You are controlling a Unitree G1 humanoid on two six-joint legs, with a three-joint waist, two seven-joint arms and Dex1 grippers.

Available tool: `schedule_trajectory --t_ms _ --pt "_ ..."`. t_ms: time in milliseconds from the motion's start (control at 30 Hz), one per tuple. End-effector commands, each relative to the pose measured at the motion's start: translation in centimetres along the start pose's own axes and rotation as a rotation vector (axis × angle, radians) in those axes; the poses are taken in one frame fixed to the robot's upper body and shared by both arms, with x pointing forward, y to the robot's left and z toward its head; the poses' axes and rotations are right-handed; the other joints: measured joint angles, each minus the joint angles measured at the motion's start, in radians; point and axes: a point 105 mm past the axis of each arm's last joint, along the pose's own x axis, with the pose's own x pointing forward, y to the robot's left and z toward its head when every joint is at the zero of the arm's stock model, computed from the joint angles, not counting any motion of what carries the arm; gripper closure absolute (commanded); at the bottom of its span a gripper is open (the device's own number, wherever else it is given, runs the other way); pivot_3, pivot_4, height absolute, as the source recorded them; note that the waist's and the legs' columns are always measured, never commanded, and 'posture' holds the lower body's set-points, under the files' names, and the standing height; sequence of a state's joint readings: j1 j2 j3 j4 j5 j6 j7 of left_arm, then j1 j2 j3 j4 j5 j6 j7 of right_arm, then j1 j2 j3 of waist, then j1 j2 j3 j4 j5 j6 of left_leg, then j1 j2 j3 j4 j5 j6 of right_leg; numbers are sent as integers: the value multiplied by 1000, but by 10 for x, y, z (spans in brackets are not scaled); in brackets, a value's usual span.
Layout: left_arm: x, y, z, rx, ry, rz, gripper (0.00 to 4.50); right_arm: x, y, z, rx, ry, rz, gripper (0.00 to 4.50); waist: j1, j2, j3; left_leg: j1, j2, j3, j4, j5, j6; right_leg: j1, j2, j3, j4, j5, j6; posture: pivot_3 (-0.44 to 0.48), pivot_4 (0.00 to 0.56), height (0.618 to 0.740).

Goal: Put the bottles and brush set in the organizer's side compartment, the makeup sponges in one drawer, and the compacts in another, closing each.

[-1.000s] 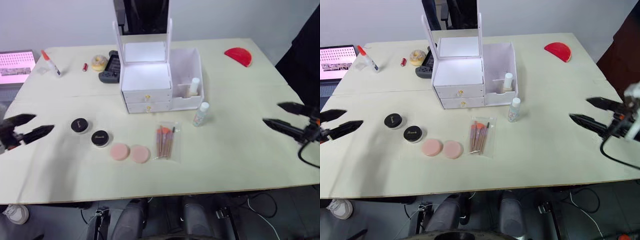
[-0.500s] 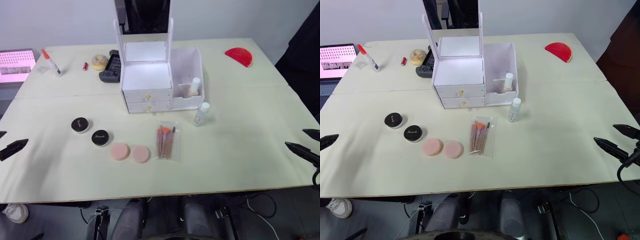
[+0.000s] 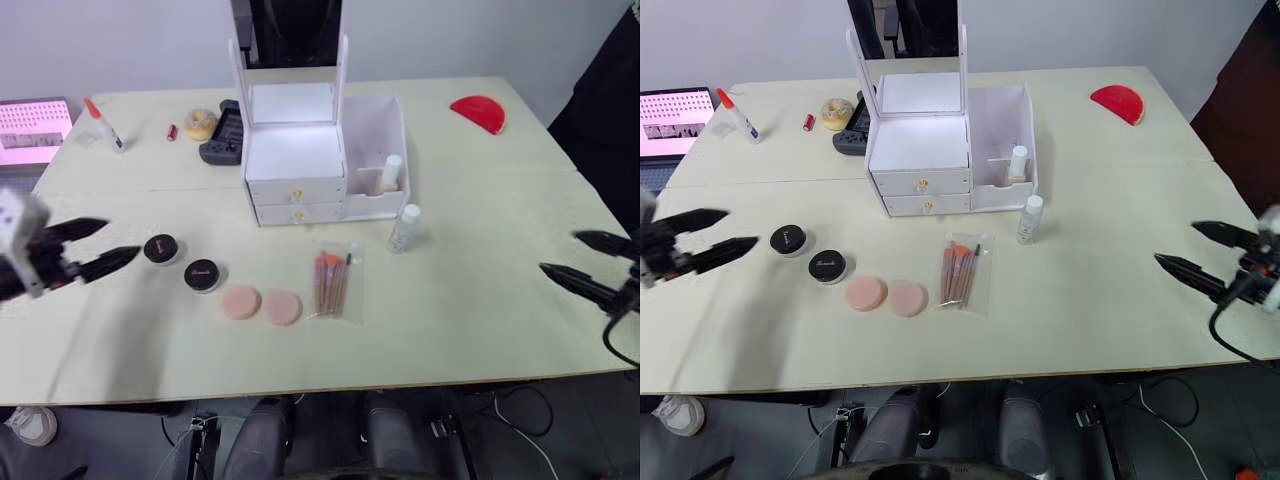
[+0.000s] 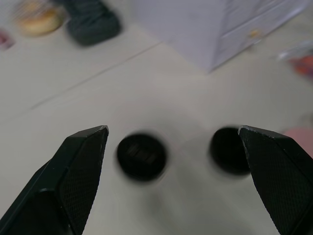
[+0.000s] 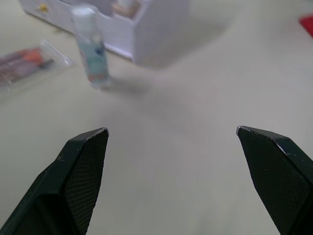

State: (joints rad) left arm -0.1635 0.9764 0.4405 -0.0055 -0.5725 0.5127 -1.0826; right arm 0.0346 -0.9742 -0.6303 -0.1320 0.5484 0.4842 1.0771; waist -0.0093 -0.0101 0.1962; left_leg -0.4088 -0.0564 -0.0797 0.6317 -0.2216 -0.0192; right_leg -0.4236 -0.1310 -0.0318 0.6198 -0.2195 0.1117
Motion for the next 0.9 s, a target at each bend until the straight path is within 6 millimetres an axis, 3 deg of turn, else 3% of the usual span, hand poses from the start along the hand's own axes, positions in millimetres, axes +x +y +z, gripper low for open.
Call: schedule_trajectory --t_ms 33,233,400,600,900 --pt "30 -35 29 39 -70 -165 0 31 16 22 -22 -31 41 55 -3 0 0 0 0 0 0 0 0 0 0 0 0 1 -1 0 150 737" --pt "67 -93 57 72 -137 -419 0 89 41 42 21 -82 71 55 -2 -1 0 -1 0 0 0 0 0 -1 3 1 -1 4 0 0 150 737" --pt "83 -119 67 91 -167 -521 0 122 46 46 62 -82 51 55 -1 -1 1 -1 0 0 1 0 1 -1 3 1 0 4 0 0 150 737" --pt "91 -126 69 98 -174 -536 0 136 52 45 95 -84 70 55 -1 -1 1 -1 0 0 1 1 1 0 5 1 0 5 1 0 150 737" --pt "91 -130 70 106 -181 -542 0 143 46 36 125 -71 58 55 -3 -1 1 -1 1 1 1 1 1 0 8 2 0 5 0 0 150 737"
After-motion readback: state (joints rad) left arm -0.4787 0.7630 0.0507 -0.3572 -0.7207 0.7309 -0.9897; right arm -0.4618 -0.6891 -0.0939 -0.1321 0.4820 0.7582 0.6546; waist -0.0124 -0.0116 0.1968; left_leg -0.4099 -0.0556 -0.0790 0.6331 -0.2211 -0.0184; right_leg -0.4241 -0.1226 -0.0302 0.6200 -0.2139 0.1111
